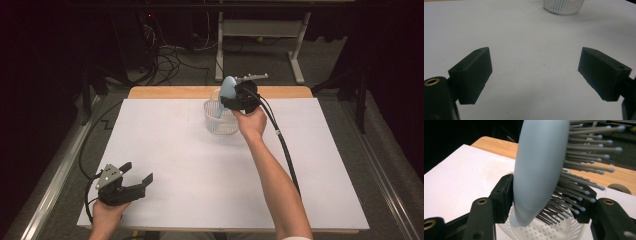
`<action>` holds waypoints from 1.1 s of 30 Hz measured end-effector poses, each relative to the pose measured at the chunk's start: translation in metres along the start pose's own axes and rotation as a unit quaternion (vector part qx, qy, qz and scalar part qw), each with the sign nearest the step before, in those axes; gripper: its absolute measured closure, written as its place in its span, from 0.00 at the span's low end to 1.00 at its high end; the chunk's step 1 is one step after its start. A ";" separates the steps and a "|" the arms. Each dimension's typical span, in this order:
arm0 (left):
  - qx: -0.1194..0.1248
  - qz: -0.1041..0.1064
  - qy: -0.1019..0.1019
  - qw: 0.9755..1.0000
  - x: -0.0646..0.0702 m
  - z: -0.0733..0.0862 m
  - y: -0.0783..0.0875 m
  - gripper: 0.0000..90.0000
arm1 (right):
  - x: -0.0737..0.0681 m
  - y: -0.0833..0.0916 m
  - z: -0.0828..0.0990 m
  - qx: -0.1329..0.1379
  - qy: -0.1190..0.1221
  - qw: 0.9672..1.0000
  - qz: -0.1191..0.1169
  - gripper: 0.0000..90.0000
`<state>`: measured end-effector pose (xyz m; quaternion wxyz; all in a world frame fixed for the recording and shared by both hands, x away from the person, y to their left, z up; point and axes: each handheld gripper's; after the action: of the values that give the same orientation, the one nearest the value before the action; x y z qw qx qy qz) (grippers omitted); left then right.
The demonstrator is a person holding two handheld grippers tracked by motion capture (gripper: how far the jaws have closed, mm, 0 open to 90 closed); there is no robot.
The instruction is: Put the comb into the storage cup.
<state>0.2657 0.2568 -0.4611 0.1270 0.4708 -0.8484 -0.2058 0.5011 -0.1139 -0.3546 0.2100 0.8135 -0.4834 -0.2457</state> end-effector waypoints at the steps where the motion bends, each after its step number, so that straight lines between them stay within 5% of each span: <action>1: 0.000 0.000 0.000 1.000 0.000 0.000 0.000 0.13 | 0.001 0.000 0.000 -0.003 0.000 1.000 0.001 0.48; 16: 0.000 0.000 0.000 1.000 0.000 0.000 0.000 0.13 | 0.007 0.002 0.002 -0.032 0.018 0.999 0.016 0.43; 33: 0.002 0.002 0.001 1.000 -0.001 0.000 -0.002 0.13 | 0.021 0.007 0.012 -0.039 0.011 0.999 0.027 0.36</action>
<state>0.2676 0.2564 -0.4616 0.1275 0.4696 -0.8497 -0.2033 0.4975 -0.1368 -0.3646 0.2534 0.7940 -0.4932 -0.2492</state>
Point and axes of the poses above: each handheld gripper's, and its own axes: y roughly backward along the jaws, z roughly out of its underside, x roughly to its right, and after that the axes turned 7 degrees about -y, right-handed
